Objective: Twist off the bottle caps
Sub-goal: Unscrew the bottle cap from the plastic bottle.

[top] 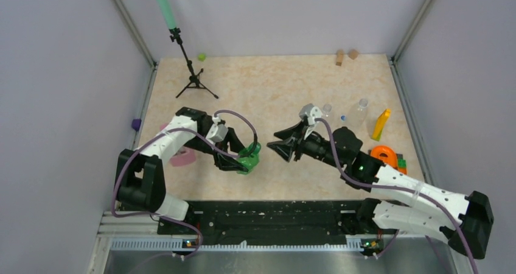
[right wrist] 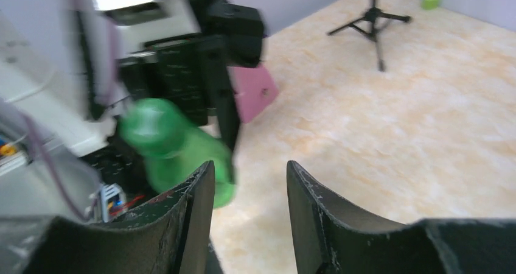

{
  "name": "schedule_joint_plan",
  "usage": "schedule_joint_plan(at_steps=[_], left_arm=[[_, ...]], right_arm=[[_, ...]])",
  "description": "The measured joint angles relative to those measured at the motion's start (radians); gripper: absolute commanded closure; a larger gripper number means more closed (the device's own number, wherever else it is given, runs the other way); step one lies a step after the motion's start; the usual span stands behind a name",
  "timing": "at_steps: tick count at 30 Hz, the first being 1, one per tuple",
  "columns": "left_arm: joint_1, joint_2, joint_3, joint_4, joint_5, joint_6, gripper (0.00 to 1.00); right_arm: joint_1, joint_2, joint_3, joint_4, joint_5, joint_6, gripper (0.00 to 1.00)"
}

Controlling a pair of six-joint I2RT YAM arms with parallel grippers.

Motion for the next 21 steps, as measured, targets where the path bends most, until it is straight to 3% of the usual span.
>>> schedule_joint_plan(at_steps=[3, 6, 12, 21], left_arm=[[-0.005, -0.003, 0.000, -0.001, 0.000, 0.003, 1.00], [-0.005, -0.003, 0.000, -0.002, 0.000, 0.003, 1.00], [-0.005, -0.003, 0.000, -0.002, 0.000, 0.003, 1.00], [-0.005, 0.000, 0.000, -0.002, 0.000, 0.003, 1.00]], right_arm=[[-0.138, -0.046, -0.068, 0.008, -0.047, 0.026, 0.55], [-0.197, -0.050, -0.093, 0.002, -0.077, 0.054, 0.54], [-0.192, -0.049, -0.093, 0.080, -0.249, 0.121, 0.43], [-0.031, -0.003, 0.019, 0.054, -0.253, 0.088, 0.33]])
